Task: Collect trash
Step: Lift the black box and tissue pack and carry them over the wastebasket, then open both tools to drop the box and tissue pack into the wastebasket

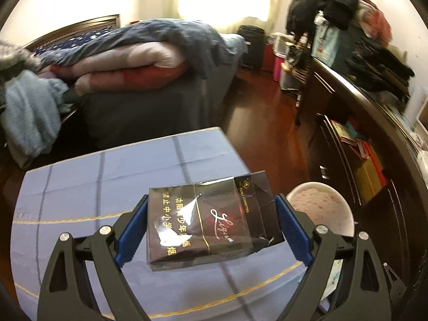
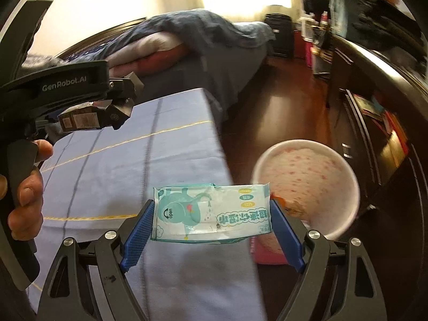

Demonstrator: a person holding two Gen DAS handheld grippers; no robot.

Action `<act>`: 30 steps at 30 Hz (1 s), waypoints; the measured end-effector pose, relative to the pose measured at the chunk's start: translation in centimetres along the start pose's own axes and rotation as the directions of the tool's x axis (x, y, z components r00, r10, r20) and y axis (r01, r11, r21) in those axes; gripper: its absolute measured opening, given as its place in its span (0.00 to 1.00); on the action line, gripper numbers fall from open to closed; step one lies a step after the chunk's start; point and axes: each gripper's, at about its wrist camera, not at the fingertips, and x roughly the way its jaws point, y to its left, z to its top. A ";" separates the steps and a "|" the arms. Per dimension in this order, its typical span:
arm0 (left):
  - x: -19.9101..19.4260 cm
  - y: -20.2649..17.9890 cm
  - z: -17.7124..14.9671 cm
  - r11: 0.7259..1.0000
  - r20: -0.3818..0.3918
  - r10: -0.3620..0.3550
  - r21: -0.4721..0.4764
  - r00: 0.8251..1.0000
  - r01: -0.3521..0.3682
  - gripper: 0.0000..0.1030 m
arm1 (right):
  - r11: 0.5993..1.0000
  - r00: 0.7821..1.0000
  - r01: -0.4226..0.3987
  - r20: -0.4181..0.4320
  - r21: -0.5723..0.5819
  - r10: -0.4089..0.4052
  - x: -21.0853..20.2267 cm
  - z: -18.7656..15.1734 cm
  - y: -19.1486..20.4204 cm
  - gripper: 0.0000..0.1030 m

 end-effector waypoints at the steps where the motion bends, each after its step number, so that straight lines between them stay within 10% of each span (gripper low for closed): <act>1: 0.3 -1.1 0.1 1.000 0.000 -0.011 0.014 1.000 0.011 0.87 | 1.000 1.000 0.010 0.003 0.015 -0.010 -0.1 0.0 -0.8 0.81; 30: 11.8 -17.0 0.8 0.940 -0.162 -0.263 0.178 0.951 0.290 0.88 | 0.921 0.956 0.290 -0.039 0.260 -0.290 5.4 0.7 -14.9 0.81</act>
